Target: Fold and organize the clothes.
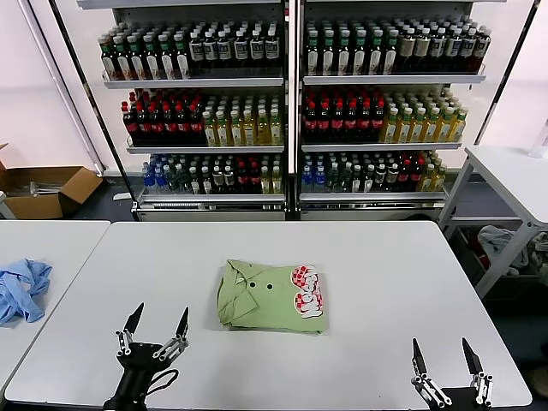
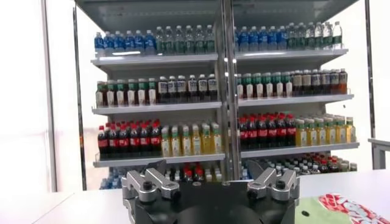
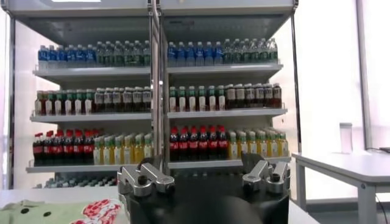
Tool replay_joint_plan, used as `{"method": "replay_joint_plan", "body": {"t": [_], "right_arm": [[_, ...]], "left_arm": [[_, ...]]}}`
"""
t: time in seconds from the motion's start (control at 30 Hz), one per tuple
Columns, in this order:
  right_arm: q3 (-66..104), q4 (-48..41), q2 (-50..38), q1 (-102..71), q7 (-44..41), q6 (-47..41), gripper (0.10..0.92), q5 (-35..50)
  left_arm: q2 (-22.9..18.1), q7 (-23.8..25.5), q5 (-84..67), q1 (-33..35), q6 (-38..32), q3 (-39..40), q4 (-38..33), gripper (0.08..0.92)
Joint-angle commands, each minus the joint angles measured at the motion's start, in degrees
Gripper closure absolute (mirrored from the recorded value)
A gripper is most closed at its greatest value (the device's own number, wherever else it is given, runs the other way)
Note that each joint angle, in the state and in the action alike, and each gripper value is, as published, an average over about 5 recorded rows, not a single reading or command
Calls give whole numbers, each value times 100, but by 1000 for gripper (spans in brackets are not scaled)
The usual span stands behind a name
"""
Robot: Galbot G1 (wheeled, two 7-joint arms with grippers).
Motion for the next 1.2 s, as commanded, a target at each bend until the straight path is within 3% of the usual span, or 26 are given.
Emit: {"method": "replay_joint_plan", "body": {"t": [0.03,1.2], "right_arm": [[0,14,4,-2,18,4,203,-5],[-171,-77,100,566,255,-742,203,-191]], "left_arm": [[-3,-3,12,19,-12,7,-10,177],[-9,96,74,-54,111,132,207,177]]}}
